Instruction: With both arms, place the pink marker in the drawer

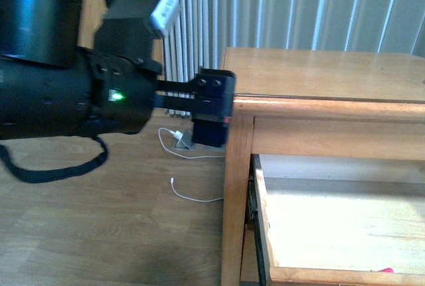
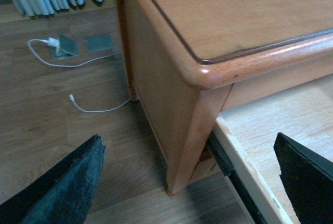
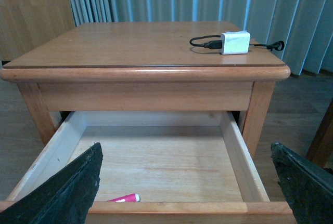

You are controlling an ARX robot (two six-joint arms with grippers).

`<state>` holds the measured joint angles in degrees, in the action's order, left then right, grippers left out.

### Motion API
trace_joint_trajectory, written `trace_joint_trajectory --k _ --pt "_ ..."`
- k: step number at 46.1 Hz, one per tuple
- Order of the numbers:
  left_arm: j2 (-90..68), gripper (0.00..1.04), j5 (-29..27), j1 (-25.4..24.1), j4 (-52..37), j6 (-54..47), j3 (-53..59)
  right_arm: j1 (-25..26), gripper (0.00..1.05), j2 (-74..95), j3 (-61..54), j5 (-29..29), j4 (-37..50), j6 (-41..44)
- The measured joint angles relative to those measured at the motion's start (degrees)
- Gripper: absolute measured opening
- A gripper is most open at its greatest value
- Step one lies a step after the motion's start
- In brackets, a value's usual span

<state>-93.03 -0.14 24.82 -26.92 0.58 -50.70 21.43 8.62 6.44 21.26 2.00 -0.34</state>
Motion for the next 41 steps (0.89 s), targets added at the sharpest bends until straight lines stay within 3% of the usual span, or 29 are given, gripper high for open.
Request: trace_joint_trajectory --k 20,29,41 --pt "29.7 0.99 -12.7 -2.4 1.3 4.2 24.3 0.0 0.96 0.0 0.0 0.0 0.0 0.0" --pt "47.6 0.99 -17.3 -5.9 9.9 7.5 34.6 0.0 0.96 0.0 0.0 0.0 0.0 0.0" --pt "68.3 0.99 -17.0 -14.0 23.5 9.6 41.2 0.0 0.96 0.0 0.0 0.0 0.0 0.0"
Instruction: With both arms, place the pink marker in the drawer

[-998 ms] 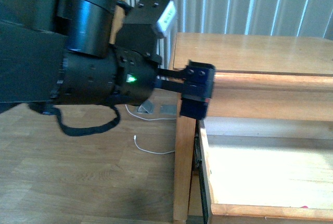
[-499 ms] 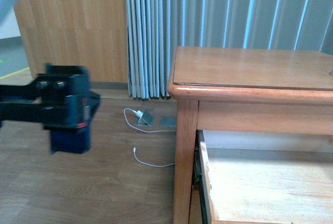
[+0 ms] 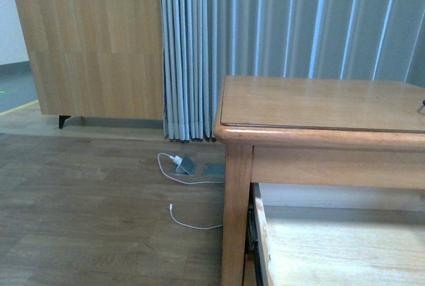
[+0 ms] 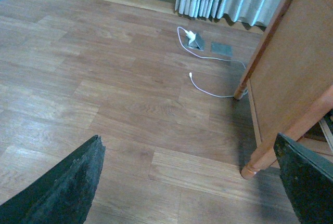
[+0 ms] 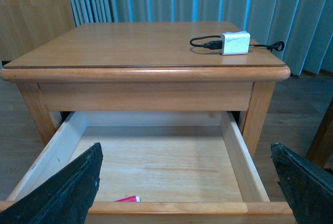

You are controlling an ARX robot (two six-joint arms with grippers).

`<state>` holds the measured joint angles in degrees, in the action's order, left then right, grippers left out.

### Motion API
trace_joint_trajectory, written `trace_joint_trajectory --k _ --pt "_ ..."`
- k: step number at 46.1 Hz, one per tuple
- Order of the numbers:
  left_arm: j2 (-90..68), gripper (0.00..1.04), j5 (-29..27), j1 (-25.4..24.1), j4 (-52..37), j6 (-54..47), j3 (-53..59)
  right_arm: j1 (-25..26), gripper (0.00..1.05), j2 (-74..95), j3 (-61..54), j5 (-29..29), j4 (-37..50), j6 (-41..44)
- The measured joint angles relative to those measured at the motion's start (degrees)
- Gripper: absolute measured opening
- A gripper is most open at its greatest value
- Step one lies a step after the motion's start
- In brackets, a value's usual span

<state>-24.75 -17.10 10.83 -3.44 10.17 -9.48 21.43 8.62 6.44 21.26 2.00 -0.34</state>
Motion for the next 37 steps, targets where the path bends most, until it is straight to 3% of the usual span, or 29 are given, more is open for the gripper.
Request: trace_joint_trajectory --k 6,19,23,30,37 --pt "5.6 0.99 1.7 -2.9 2.6 0.6 2.0 0.0 0.96 0.0 0.0 0.0 0.0 0.0" --pt "6.8 0.98 1.9 -3.9 2.2 0.3 2.9 0.0 0.96 0.0 0.0 0.0 0.0 0.0" --pt "10.1 0.79 15.2 -9.7 -7.3 -5.7 7.1 0.0 0.96 0.0 0.0 0.0 0.0 0.0" --pt "13.5 0.41 17.1 -10.6 -8.0 -9.0 8.2 0.0 0.96 0.0 0.0 0.0 0.0 0.0" --pt "17.6 0.16 17.0 -10.7 -3.1 -9.4 8.2 0.0 0.96 0.0 0.0 0.0 0.0 0.0"
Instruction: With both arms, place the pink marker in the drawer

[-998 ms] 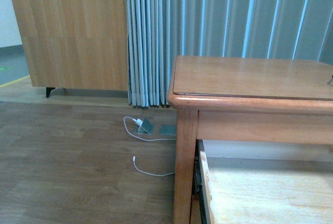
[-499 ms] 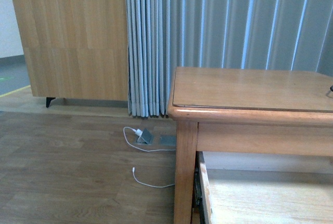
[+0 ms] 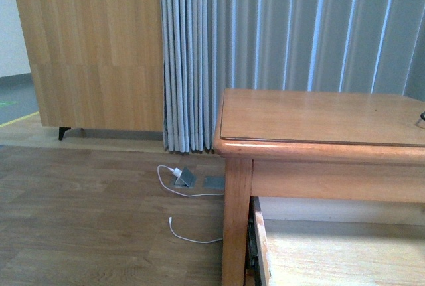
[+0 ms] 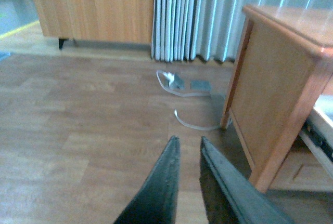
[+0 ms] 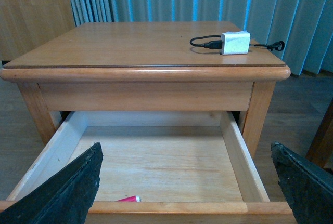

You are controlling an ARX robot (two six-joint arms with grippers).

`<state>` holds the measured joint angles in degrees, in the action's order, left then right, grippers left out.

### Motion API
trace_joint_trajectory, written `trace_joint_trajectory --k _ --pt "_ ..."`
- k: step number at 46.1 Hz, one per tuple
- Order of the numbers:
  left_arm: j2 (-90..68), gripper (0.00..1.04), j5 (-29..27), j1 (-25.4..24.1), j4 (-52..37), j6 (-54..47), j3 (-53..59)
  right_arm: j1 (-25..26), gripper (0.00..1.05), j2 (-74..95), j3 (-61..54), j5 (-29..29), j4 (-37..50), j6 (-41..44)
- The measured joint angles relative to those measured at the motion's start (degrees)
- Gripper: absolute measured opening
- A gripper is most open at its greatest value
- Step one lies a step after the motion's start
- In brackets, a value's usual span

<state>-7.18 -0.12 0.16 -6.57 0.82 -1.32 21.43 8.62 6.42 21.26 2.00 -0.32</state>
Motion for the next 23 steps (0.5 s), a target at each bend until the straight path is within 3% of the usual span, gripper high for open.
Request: trace_joint_trajectory --k 4,23 --pt "5.6 0.04 0.2 0.0 6.0 -0.2 0.0 0.0 0.96 0.0 0.0 0.0 0.0 0.0" --pt "6.9 0.04 0.1 0.0 6.4 -0.4 0.0 0.0 0.96 0.0 0.0 -0.1 0.0 0.0"
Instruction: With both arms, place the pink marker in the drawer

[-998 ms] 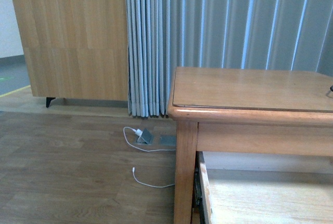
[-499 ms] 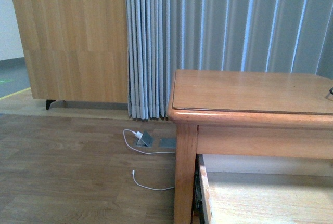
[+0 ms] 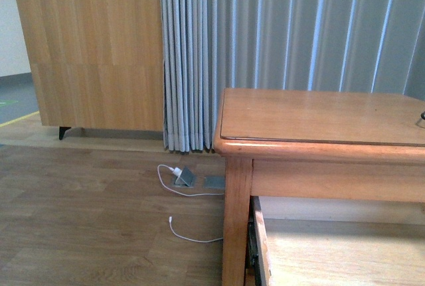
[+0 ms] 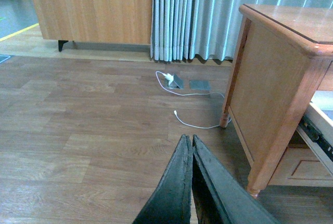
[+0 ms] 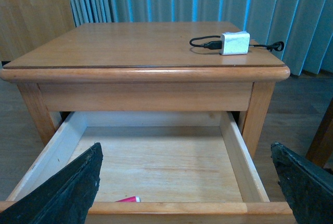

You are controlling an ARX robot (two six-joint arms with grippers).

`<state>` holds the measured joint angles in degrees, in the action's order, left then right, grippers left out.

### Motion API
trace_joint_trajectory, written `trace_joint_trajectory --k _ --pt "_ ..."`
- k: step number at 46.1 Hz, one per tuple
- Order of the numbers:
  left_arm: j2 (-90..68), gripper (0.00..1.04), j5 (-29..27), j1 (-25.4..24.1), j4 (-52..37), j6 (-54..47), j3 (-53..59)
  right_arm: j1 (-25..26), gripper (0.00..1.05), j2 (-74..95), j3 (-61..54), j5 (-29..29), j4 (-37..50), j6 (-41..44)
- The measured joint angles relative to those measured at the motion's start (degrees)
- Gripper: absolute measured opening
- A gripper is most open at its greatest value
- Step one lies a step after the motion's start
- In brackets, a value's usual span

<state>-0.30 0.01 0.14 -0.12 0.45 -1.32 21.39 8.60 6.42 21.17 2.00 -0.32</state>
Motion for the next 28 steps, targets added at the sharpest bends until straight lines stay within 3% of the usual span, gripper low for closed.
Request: trace_joint_trajectory --k 7,11,22,28 --pt "0.0 0.05 0.0 0.0 0.0 0.0 0.0 0.0 0.96 0.0 0.0 0.0 0.0 0.0" --pt "0.0 0.23 0.0 0.0 0.0 0.0 0.0 -0.1 0.96 0.2 0.3 -0.6 -1.2 0.7" --pt "0.0 0.73 0.0 0.0 0.0 0.0 0.0 -0.2 0.96 16.9 7.0 5.1 -26.6 9.7" --pt "0.0 1.01 0.0 0.0 0.0 -0.1 0.0 -3.8 0.96 31.5 8.5 3.3 -25.6 12.3"
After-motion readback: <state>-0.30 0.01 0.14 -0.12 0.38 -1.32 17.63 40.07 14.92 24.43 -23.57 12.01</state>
